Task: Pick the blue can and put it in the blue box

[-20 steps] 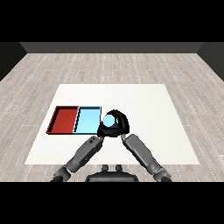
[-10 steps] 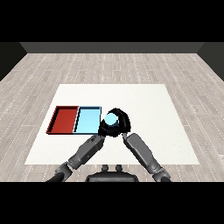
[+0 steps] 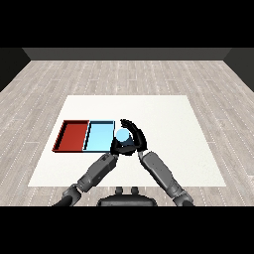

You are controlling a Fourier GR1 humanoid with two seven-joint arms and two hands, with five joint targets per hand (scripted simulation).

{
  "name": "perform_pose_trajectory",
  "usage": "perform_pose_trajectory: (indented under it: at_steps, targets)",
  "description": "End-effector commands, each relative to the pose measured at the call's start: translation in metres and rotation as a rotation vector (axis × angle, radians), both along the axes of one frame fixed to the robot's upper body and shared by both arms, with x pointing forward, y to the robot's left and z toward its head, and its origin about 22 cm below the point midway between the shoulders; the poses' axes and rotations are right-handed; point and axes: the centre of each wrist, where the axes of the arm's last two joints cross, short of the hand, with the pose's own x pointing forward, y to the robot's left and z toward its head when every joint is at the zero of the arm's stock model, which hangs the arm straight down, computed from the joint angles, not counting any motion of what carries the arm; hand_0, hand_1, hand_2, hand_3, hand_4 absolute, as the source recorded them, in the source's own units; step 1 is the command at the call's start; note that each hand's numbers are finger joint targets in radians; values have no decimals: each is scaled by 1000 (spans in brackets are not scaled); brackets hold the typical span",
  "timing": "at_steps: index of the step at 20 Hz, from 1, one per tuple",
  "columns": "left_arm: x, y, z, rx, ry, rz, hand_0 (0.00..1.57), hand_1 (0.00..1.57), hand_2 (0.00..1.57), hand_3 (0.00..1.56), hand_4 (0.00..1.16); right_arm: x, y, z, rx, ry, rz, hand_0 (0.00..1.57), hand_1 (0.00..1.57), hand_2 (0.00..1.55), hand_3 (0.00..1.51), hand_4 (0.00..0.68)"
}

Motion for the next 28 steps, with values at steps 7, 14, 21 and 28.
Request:
perform_pose_trajectory:
  at_steps: [7, 14, 21, 28]
  targets:
    - [0, 3, -8, 40, -20, 63, 1571, 1571, 1571, 1526, 1142, 0, -27, 18, 72, -31, -48, 0, 0, 0, 0, 0]
    - [32, 51, 9, 111, -37, 126, 1571, 1571, 1571, 1530, 1150, -19, -92, 11, 252, -101, -172, 0, 0, 0, 0, 0]
    - [54, 91, 28, 259, -22, 267, 1571, 1571, 1571, 1527, 1155, -22, -138, 7, 296, -67, -265, 0, 0, 0, 0, 0]
    - [73, 148, 31, 505, 113, 375, 1571, 1571, 1571, 1504, 1115, -33, -134, -19, 306, -44, -293, 0, 0, 0, 0, 0]
